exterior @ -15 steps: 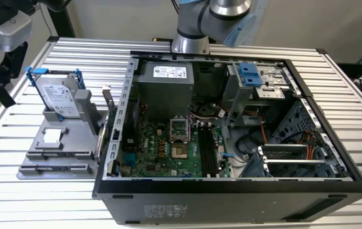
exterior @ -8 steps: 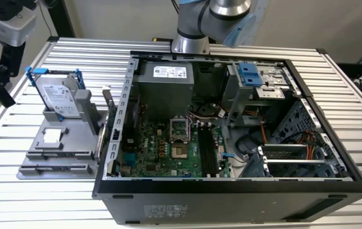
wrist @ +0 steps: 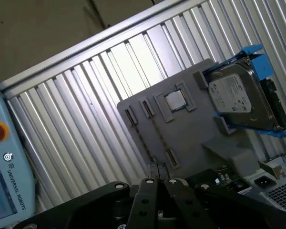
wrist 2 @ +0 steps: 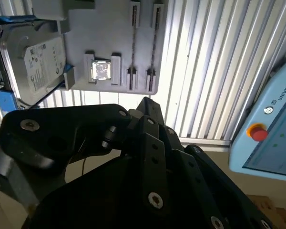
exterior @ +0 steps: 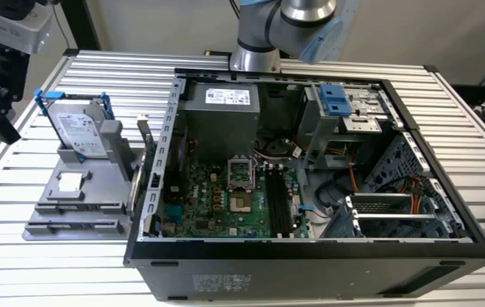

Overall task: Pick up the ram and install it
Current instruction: 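Pick up the ram and move it above insertion slot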

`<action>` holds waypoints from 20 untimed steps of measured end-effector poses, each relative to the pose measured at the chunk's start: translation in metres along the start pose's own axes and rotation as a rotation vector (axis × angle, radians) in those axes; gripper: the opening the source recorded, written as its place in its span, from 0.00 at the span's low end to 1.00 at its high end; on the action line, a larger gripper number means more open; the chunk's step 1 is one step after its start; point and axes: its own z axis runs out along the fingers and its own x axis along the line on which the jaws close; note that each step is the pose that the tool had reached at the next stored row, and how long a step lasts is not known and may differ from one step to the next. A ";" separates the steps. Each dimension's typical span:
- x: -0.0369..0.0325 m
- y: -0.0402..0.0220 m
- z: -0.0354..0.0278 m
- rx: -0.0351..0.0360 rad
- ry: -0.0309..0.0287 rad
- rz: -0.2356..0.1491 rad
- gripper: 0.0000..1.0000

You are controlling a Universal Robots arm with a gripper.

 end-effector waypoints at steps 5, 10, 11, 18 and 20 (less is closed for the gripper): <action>-0.0001 0.0000 -0.0001 0.0064 -0.0010 -0.092 0.00; 0.0000 0.0001 0.0000 0.0141 -0.0027 -0.182 0.00; 0.0000 0.0001 0.0000 0.0157 -0.0030 -0.200 0.00; 0.0000 0.0001 0.0001 0.0194 -0.0029 -0.321 0.00; 0.0000 0.0002 0.0001 0.0186 -0.0024 -0.355 0.00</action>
